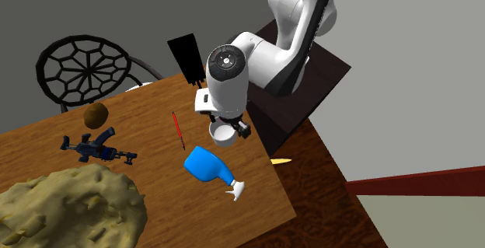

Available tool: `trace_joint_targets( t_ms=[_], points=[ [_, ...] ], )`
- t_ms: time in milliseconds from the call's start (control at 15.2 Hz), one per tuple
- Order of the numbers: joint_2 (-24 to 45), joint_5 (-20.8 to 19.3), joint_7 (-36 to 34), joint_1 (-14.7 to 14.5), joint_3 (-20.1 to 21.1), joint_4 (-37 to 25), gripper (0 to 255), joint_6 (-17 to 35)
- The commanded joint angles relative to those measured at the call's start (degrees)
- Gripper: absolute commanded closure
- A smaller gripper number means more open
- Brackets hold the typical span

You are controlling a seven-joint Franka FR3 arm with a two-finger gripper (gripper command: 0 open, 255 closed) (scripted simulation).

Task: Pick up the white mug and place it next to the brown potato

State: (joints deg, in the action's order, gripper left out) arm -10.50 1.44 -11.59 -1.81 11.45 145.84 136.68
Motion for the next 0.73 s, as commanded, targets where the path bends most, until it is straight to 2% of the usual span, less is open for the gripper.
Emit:
trace_joint_targets(
  t_ms=[0,66,660],
  points=[
    [4.34,-0.83,-1.26,-0.12,0.74,-0.91,0,3.41],
    [6.75,-1.50,-2.00,-0.16,1.04,-1.67,0,4.99],
    [12.90,-4.00,-3.86,-0.03,0.94,-0.94,0,11.70]
  ],
)
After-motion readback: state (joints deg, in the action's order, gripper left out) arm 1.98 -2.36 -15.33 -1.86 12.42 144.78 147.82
